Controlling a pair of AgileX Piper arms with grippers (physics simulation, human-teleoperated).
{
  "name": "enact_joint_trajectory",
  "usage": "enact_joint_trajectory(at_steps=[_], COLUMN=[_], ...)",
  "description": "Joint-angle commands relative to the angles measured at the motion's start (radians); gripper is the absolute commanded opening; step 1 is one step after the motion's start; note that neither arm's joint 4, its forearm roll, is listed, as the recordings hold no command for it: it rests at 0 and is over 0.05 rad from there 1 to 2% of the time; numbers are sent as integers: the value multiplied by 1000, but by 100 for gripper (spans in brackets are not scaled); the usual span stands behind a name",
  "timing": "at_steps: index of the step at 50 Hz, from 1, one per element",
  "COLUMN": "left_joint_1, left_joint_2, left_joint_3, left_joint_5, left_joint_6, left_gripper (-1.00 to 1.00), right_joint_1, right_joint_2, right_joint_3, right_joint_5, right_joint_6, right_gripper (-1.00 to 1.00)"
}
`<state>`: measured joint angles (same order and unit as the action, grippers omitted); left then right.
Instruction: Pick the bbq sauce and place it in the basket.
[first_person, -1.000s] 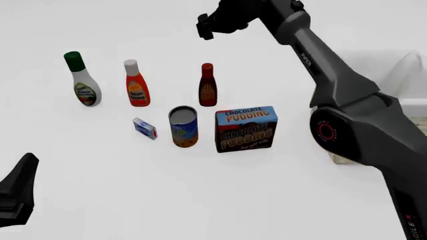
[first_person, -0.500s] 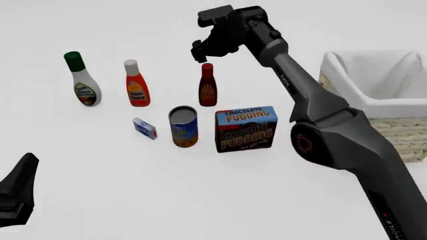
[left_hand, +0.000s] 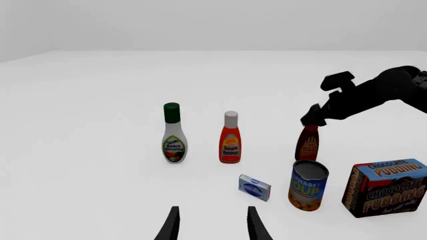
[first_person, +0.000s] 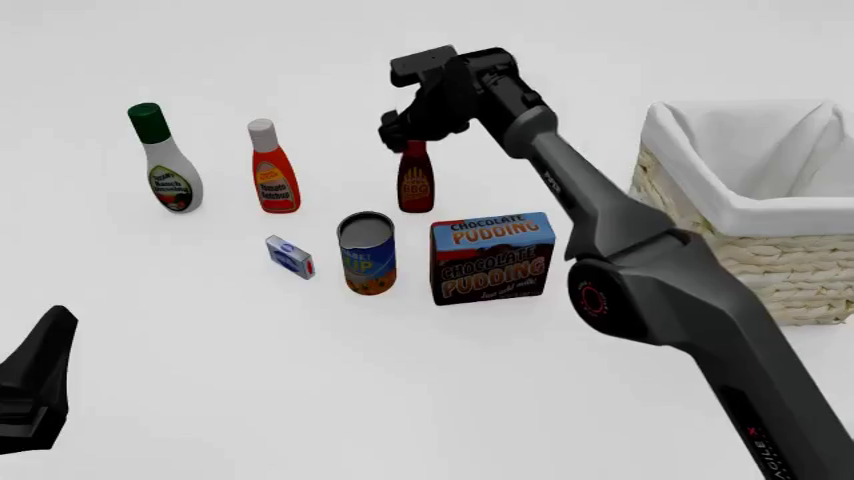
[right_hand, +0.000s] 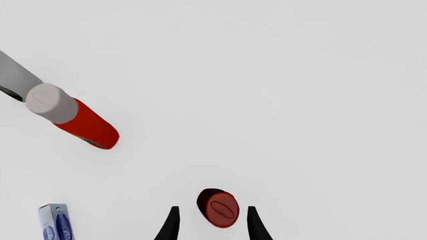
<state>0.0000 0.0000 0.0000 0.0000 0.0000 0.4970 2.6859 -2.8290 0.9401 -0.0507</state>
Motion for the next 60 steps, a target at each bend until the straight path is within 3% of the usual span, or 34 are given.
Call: enact_joint_trajectory(at_steps=[1,28,29,60], left_joint_1=[0,0,0,0], left_joint_2=[0,0,0,0], left_joint_3=[0,0,0,0], left_joint_5=[0,0,0,0], left_joint_6=[0,0,0,0], left_gripper=[100,100,100,100], right_joint_1=[0,-16,-19,-15], right_joint_2=[27,47,46,-5], right_joint_3=[-1,-1,-1,-1], right_joint_5=[-6,-10,-12,3], right_joint_6=[4,-1,-4,-21], right_gripper=[100,100,-100,-100])
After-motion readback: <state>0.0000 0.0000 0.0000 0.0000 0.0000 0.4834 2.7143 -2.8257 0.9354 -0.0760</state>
